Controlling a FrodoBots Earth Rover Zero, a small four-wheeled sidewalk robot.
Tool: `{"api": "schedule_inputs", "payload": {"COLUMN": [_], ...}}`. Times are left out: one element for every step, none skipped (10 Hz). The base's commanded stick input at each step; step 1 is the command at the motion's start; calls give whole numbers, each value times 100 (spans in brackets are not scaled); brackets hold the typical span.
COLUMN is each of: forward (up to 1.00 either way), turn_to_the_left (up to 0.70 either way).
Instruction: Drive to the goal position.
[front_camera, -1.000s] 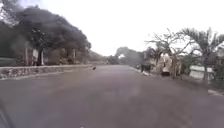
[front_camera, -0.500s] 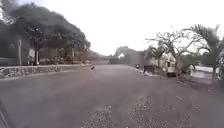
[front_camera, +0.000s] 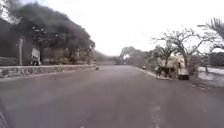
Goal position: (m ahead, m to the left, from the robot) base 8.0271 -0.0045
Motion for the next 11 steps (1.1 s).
{"api": "schedule_inputs", "payload": {"forward": [100,100,100,100,100,100,100,100,100,100,100], "turn_to_the_left": [0,0,0,2,2,0,1,2,1,0,0]}}
